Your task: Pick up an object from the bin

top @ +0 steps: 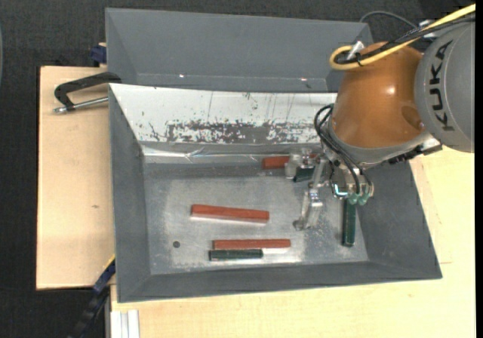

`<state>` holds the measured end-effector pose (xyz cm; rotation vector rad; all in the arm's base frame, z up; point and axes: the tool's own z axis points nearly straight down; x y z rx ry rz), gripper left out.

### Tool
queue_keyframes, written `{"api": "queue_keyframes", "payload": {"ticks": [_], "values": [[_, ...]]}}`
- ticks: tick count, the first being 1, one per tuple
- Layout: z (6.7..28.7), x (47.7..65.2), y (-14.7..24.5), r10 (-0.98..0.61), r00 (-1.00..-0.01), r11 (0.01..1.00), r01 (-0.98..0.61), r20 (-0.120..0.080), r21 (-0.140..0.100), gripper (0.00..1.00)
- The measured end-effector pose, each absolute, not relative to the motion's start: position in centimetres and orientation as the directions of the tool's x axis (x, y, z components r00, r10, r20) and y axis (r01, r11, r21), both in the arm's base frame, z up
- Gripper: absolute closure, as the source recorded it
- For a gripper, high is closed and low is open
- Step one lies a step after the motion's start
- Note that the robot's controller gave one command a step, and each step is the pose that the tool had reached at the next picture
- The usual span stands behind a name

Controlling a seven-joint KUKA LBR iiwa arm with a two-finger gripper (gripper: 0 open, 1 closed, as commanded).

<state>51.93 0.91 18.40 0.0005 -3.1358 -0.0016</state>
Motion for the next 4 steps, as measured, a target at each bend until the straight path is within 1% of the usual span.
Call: {"api": "queue_keyframes", "payload": {"ticks": [1, 2, 3, 4], "values": [[18.7, 52.0, 0.9, 0.0, -1.0, 1.0, 0.0, 0.0, 0.001, 0.0], [15.2, 51.8, -1.3, -0.075, -0.997, 0.997, -0.075, -0.007, 0.001, 0.0], [11.7, 51.5, 1.8, -0.056, -0.998, 0.998, -0.056, -0.001, -0.001, 0.0], [8.9, 53.2, 3.1, -0.138, -0.99, 0.99, -0.138, -0.006, 0.005, 0.0]]}}
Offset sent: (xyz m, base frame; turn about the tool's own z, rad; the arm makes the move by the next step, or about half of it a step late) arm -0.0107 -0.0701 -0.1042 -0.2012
